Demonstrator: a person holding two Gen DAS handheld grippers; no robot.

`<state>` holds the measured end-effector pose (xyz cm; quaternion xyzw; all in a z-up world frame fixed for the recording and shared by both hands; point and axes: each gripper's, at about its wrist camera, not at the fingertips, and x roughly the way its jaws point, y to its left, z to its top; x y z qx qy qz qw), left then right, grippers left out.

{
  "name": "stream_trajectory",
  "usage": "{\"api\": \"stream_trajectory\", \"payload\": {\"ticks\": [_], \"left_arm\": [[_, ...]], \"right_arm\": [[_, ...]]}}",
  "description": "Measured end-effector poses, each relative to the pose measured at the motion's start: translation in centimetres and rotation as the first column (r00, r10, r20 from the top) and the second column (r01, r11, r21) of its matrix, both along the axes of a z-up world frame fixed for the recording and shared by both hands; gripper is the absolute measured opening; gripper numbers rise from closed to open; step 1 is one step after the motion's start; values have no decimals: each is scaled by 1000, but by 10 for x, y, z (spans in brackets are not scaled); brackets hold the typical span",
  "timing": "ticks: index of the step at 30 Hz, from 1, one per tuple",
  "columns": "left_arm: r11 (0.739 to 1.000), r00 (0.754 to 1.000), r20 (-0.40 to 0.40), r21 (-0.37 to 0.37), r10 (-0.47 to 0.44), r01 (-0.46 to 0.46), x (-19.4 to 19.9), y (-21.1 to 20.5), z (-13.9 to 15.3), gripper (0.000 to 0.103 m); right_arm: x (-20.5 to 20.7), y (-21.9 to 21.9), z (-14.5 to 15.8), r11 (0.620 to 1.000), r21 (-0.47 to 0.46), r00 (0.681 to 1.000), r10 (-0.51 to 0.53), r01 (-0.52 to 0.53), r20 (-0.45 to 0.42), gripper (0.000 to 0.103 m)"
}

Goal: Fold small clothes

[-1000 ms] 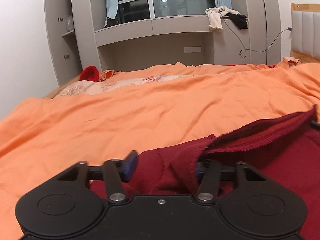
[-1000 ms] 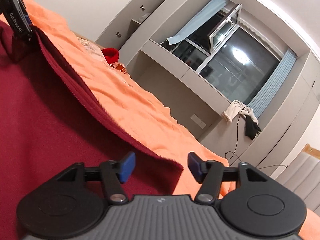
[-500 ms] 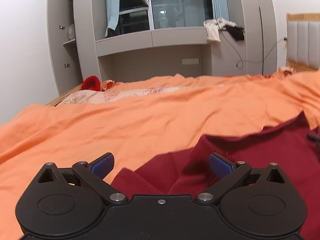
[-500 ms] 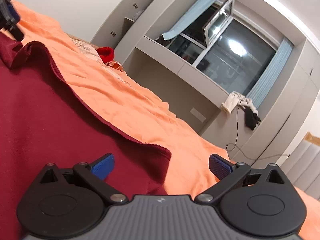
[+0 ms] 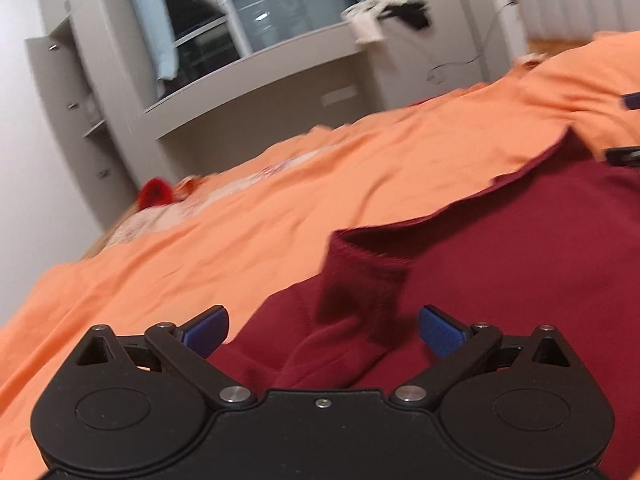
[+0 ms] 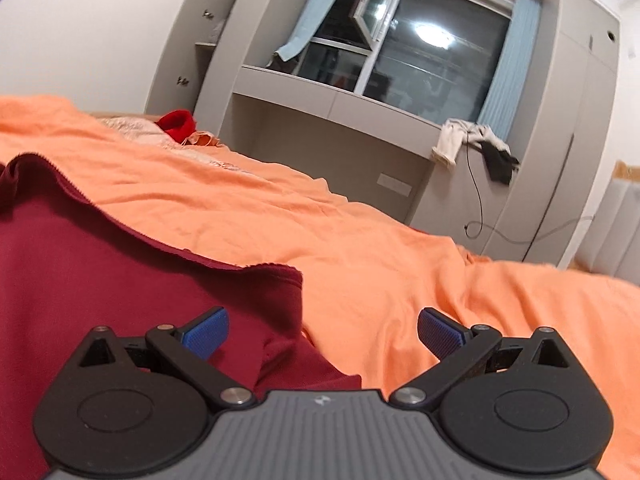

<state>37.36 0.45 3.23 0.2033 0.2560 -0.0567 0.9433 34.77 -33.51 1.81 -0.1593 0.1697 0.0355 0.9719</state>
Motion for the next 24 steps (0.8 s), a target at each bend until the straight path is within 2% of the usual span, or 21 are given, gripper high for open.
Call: {"api": "stream_trajectory", "payload": {"ticks": [3, 6, 10, 14, 20, 23, 24], "left_arm": [[997, 998, -11, -40, 66, -67, 9, 8, 3, 90], [989, 994, -19, -99, 111, -112, 13, 19, 7, 74], [978, 985, -4, -117, 174, -173, 12, 25, 13, 58], [955, 965, -22, -137, 262, -262, 18, 39, 14, 57], [911, 927, -107, -177, 359, -373, 30, 65, 6, 57], [900, 927, -109, -222, 360, -375, 25, 70, 11, 59], [901, 930, -91, -230, 356, -367, 21, 69, 14, 65]], "right_arm": [[-2, -8, 2, 999, 34, 1000, -17, 17, -3, 103], [-3, -16, 5, 996, 71, 999, -50, 50, -5, 103], [-3, -29, 8, 985, 146, 996, -90, 92, -22, 103], [-1, -40, 9, 973, 183, 989, -135, 143, -56, 103], [4, -45, 1, 965, 178, 977, -169, 191, -130, 103], [2, -47, 1, 963, 190, 976, -169, 193, -135, 103], [1, -46, 1, 963, 190, 976, -170, 193, -133, 103]]}}
